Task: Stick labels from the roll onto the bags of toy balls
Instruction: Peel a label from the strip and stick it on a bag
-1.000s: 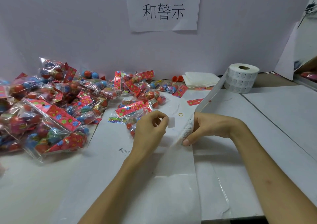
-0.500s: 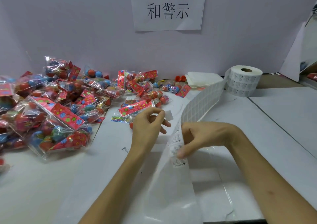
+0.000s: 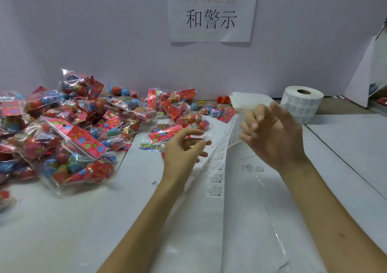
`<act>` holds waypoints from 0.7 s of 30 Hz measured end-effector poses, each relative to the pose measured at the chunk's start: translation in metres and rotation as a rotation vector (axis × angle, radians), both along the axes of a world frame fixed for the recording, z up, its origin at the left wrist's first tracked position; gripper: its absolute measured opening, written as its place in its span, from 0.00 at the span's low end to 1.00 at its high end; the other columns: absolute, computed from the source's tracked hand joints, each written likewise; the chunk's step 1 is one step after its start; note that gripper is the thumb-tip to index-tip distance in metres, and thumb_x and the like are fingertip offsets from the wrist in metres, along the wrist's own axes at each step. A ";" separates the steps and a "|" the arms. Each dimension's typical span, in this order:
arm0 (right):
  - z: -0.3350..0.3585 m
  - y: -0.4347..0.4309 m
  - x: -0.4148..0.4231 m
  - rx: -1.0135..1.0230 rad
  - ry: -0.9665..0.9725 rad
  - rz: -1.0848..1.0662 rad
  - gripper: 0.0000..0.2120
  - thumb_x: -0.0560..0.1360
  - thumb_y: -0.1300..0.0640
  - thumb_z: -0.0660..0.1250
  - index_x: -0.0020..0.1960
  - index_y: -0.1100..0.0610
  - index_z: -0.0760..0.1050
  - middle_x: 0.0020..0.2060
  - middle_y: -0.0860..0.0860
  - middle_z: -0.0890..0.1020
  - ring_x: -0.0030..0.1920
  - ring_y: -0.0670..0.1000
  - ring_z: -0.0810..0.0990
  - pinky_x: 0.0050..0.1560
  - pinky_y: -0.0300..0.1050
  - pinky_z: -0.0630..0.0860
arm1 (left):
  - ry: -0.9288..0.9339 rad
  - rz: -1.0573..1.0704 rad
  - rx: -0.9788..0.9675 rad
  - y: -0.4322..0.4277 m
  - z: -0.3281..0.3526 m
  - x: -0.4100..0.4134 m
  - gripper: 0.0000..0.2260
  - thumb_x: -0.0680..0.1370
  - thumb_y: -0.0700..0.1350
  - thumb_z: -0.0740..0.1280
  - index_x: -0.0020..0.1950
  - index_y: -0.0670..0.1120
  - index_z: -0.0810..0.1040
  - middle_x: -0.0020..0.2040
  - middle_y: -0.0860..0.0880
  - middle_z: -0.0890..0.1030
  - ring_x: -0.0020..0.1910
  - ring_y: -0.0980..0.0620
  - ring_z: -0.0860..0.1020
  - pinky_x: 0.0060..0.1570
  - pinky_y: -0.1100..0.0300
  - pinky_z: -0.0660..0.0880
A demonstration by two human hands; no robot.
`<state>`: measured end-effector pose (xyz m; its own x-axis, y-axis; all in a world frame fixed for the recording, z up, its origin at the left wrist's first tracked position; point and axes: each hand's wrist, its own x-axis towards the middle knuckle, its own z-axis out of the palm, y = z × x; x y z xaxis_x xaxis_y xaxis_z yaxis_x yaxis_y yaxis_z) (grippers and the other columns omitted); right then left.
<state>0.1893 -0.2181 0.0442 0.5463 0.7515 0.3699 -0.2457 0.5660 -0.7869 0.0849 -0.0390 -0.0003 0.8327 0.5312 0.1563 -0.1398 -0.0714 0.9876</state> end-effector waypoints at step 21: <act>-0.035 0.045 -0.020 -0.662 -0.650 -0.826 0.04 0.74 0.58 0.76 0.42 0.56 0.83 0.35 0.47 0.85 0.37 0.46 0.84 0.37 0.36 0.79 | -0.119 0.066 0.232 -0.007 0.000 -0.001 0.18 0.76 0.28 0.65 0.59 0.47 0.80 0.52 0.51 0.85 0.50 0.56 0.84 0.49 0.54 0.81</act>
